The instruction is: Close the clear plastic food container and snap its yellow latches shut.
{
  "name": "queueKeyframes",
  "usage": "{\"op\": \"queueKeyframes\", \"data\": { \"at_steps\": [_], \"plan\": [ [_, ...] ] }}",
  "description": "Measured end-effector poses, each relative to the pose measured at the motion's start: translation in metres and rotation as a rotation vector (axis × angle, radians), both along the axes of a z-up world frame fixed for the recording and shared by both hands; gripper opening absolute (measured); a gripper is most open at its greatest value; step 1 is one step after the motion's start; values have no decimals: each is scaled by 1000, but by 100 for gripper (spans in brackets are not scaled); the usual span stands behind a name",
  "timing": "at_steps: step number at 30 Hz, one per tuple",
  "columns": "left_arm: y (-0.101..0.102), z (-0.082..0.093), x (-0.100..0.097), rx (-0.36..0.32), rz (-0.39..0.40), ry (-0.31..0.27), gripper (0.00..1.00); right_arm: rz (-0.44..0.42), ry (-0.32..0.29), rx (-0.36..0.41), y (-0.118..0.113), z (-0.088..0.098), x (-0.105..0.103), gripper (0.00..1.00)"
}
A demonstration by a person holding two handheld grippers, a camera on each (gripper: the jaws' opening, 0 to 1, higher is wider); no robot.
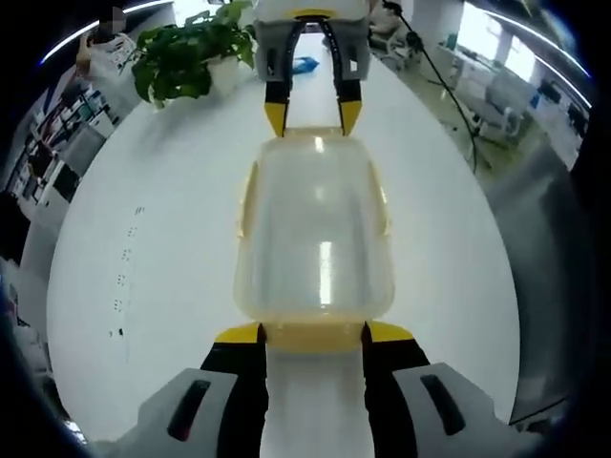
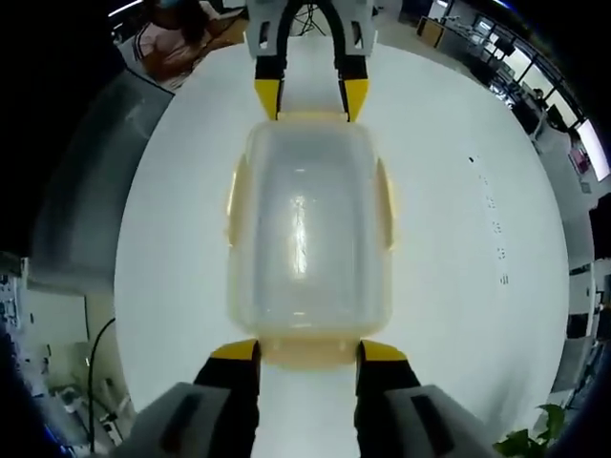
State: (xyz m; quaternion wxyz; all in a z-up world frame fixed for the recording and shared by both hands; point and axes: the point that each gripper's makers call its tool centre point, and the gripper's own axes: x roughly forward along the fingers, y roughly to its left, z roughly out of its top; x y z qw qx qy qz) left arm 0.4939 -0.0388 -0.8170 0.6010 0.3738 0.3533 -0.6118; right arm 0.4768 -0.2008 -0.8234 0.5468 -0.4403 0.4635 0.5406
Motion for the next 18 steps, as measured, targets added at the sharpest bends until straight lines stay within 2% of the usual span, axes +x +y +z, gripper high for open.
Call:
{"op": "queueKeyframes", "data": {
  "at_steps": [8,10,18],
  "plan": [
    [-1,-10,-3,12,-25,-1,36,4,12,-23,-2,-5,-2,36],
    [-1,-8,0,0,-8,12,36,9,12,-33,-2,-5,-1,36],
    [1,-10,-2,-16,-16,-6,36,15,3,-52,-3,-13,1,37]
  ]
}}
